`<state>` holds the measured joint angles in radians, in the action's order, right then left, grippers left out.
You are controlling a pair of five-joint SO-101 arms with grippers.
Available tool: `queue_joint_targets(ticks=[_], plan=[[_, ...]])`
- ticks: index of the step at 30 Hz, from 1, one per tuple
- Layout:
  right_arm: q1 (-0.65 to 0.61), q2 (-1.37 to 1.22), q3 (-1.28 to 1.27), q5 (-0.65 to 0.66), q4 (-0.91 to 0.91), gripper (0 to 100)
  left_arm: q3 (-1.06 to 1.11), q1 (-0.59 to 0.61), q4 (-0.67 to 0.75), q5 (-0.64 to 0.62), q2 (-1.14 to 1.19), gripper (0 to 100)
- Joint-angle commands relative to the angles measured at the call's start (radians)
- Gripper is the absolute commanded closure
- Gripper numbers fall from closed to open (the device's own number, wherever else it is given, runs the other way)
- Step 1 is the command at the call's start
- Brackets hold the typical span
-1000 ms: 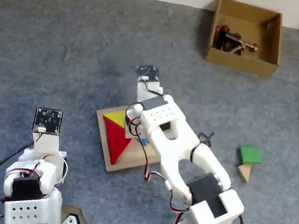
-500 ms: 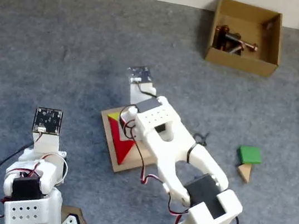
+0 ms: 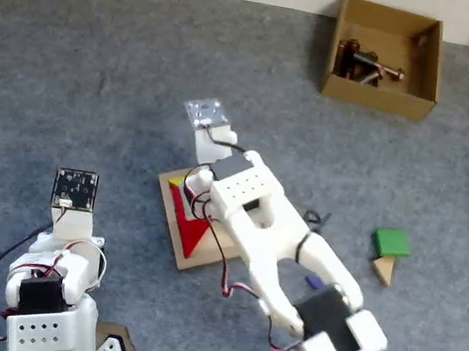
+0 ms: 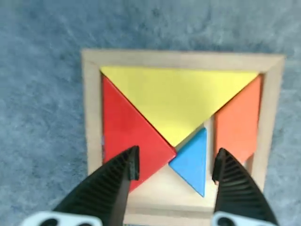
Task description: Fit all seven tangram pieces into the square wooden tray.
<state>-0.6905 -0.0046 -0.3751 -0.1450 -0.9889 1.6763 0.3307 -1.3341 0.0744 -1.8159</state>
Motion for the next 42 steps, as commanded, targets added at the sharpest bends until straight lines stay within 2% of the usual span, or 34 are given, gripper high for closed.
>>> queue_joint_targets(ticks=[1, 3, 8, 10, 17, 24, 29, 36, 42], plan=[[-0.010, 0.143, -0.045, 0.012, -0.010, 76.5, 0.019, 0.013, -0.005, -0.009, -0.005, 99], [-0.013, 0.182, -0.087, 0.012, -0.012, 78.8, 0.019, 0.013, -0.005, -0.009, -0.005, 99], [-0.008, 0.217, -0.170, 0.012, -0.007, 95.8, 0.019, 0.013, -0.005, -0.009, -0.005, 99], [-0.008, 0.217, -0.197, 0.012, -0.007, 99.7, 0.019, 0.013, -0.005, -0.009, -0.005, 99], [-0.001, 0.216, -0.271, 0.012, -0.005, 99.3, 0.019, 0.013, -0.005, -0.009, -0.005, 99], [0.077, 0.214, -0.298, 0.014, 0.067, 99.3, 0.019, 0.013, -0.005, -0.009, -0.005, 99], [0.077, 0.214, -0.341, 0.014, 0.140, 99.3, 0.019, 0.013, -0.005, -0.009, -0.005, 99], [0.077, 0.208, -0.348, 0.014, 0.156, 99.3, 0.019, 0.013, -0.005, -0.009, -0.005, 99], [0.077, 0.094, -0.348, 0.014, 0.217, 99.3, 0.019, 0.013, -0.005, -0.009, -0.005, 99]])
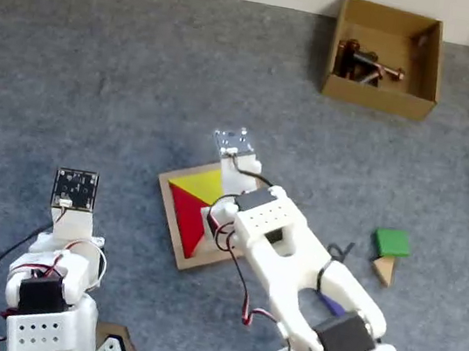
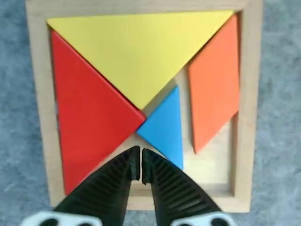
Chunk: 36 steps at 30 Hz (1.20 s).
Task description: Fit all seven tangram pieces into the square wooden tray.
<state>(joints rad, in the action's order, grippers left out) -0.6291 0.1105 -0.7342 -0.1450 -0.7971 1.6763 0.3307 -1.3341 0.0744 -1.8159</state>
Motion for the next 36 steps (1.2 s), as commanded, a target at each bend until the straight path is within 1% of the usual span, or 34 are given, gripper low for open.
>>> queue_joint_targets(ticks=[1, 8, 11, 13, 28, 36], plan=[[0.016, -0.036, 0.012, 0.014, 0.025, 99.3, 0.019, 0.013, -0.005, -0.009, -0.005, 99], [0.016, -0.058, 0.042, 0.025, 0.050, 99.3, 0.019, 0.013, -0.005, -0.009, -0.005, 99], [0.016, -0.062, 0.070, 0.114, 0.051, 99.3, 0.019, 0.013, -0.005, -0.009, -0.005, 99], [0.016, -0.062, 0.079, 0.146, 0.071, 99.3, 0.019, 0.013, -0.005, -0.009, -0.005, 99], [0.010, -0.064, 0.076, 0.150, 0.251, 99.3, 0.019, 0.013, -0.005, -0.009, -0.005, 99], [0.004, -0.053, 0.076, 0.150, 0.251, 99.3, 0.019, 0.013, -0.005, -0.009, -0.005, 99]])
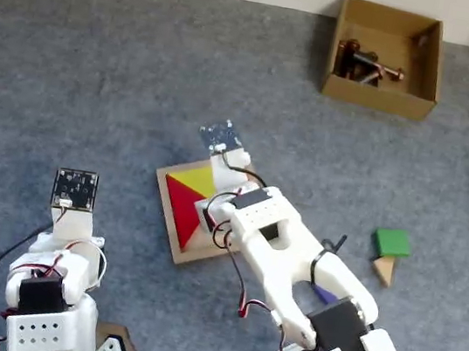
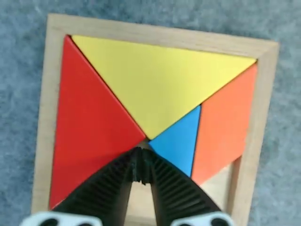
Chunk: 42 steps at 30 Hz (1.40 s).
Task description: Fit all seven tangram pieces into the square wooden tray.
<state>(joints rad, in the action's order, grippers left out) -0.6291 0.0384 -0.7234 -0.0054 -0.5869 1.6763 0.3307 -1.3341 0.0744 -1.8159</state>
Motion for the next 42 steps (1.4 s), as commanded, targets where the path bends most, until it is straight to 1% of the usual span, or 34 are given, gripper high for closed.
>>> queue_joint_targets(ticks=[1, 5, 10, 13, 20, 23, 26, 32, 36, 39, 40, 42], plan=[[-0.002, 0.019, 0.065, 0.012, 0.041, 99.3, 0.019, 0.013, -0.005, -0.009, -0.005, 99], [-0.028, 0.019, 0.065, 0.012, 0.041, 99.3, 0.019, 0.013, -0.005, -0.009, -0.005, 99], [-0.022, 0.024, 0.065, 0.012, 0.041, 99.3, 0.019, 0.013, -0.005, -0.009, -0.005, 99], [-0.022, 0.081, 0.062, 0.012, 0.039, 99.3, 0.019, 0.013, -0.005, -0.009, -0.005, 99], [-0.019, 0.262, 0.021, 0.012, -0.127, 99.3, 0.019, 0.013, -0.005, -0.009, -0.005, 99], [0.008, 0.337, 0.021, 0.012, -0.202, 99.1, 0.019, 0.013, -0.005, -0.009, -0.005, 99], [0.087, 0.404, 0.021, 0.012, -0.269, 99.1, 0.019, 0.013, -0.005, -0.009, -0.005, 99], [0.298, 0.503, 0.027, 0.012, -0.423, 98.9, 0.019, 0.013, -0.005, -0.009, -0.005, 99], [0.414, 0.538, 0.028, 0.014, -0.539, 98.8, 0.019, 0.013, -0.005, -0.009, -0.005, 99], [0.487, 0.562, 0.028, 0.014, -0.581, 98.8, 0.019, 0.013, -0.005, -0.009, -0.005, 99], [0.507, 0.568, 0.028, 0.026, -0.590, 98.8, 0.019, 0.013, -0.005, -0.009, -0.005, 99], [0.539, 0.582, 0.030, 0.103, -0.615, 98.8, 0.019, 0.013, -0.005, -0.009, -0.005, 99]])
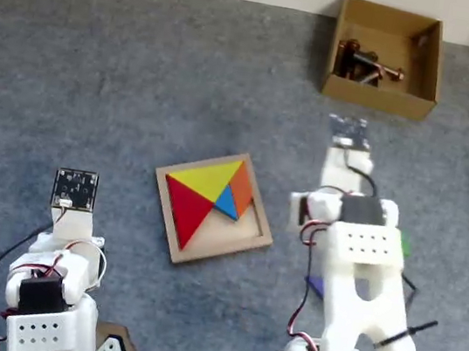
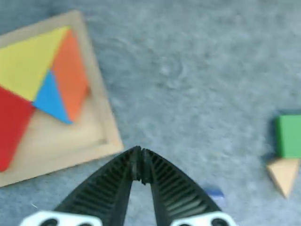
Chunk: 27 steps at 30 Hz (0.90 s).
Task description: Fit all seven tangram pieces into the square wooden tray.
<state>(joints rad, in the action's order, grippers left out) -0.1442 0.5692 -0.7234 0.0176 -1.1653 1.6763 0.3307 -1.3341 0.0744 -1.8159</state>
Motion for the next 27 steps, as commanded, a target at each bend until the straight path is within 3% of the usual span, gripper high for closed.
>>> queue_joint_targets(ticks=[1, 7, 14, 19, 27], plan=[[0.070, 0.058, 0.030, 0.117, -0.051, 98.8, 0.019, 0.013, -0.005, -0.009, -0.005, 99], [0.206, 0.099, 0.041, 0.203, -0.099, 98.7, 0.019, 0.013, -0.005, -0.009, -0.005, 99], [0.415, 0.058, 0.205, 0.342, -0.202, 86.8, 0.019, 0.013, -0.005, -0.009, -0.005, 99], [0.437, -0.071, 0.275, 0.453, -0.234, 85.7, 0.019, 0.013, -0.005, -0.009, -0.005, 99], [0.435, -0.423, 0.476, 0.465, -0.255, 85.5, 0.019, 0.013, -0.005, -0.009, -0.005, 99]])
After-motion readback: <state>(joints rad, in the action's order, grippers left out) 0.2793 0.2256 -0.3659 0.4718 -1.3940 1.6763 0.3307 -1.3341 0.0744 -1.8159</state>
